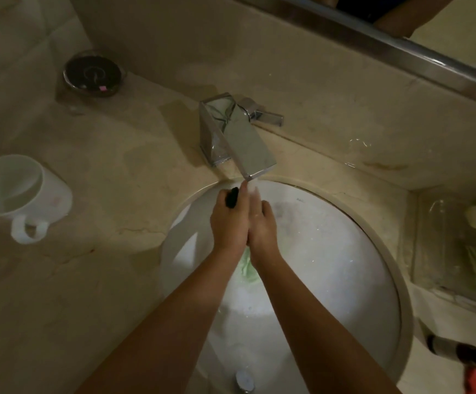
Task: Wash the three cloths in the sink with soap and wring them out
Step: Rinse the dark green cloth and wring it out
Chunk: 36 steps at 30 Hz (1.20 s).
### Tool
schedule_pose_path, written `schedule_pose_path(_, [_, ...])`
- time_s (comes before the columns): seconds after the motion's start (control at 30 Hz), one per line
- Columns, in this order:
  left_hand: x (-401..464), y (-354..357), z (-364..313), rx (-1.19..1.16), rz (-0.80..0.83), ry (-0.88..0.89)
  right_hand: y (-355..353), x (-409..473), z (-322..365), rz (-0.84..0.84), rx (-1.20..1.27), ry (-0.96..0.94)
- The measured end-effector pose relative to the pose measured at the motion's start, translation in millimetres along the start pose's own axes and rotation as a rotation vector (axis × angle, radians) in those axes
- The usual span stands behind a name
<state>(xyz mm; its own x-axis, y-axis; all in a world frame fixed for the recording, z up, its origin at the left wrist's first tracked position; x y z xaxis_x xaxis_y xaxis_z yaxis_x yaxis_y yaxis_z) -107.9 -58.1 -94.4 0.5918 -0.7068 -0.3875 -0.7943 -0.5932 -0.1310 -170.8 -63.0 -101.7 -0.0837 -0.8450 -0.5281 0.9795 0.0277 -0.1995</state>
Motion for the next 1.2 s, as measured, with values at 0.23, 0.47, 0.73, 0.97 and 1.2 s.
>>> schedule_pose_path(0.23, [19.7, 4.5, -8.4, 0.041, -0.009, -0.1, -2.9, 11.6, 27.8, -0.001, -0.127, -0.142])
schedule_pose_path(0.47, [4.3, -4.2, 1.4, -0.344, 0.182, -0.582, -25.8, 14.7, 26.4, -0.089, 0.161, -0.008])
schedule_pose_path(0.73, [1.0, -16.0, 12.0, -0.833, 0.342, -0.675, -41.3, -8.2, 37.5, 0.226, 0.172, -0.387])
schedule_pose_path(0.97, [-1.9, -3.2, 3.5, -0.41, 0.109, -0.211, 0.3, -8.2, 24.4, 0.029, 0.004, -0.27])
schedule_pose_path(1.2, [7.9, -5.8, 7.1, -0.157, -0.11, -0.094, 2.1, 13.5, 29.3, 0.054, -0.152, -0.094])
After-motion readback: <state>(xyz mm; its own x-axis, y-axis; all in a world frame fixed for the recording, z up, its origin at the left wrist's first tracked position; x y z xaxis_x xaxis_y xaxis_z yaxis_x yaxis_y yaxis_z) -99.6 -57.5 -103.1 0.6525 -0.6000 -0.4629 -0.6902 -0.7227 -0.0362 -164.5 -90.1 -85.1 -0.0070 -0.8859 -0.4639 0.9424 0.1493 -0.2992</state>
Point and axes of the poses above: each hand's wrist, its own x-axis towards the middle knuckle, its own y-axis out of the palm, z = x × y, the point moved 3 cm from there along x, towards the middle knuckle, and after that the axes turned 1 degree about -z, right-handed, at the moved point
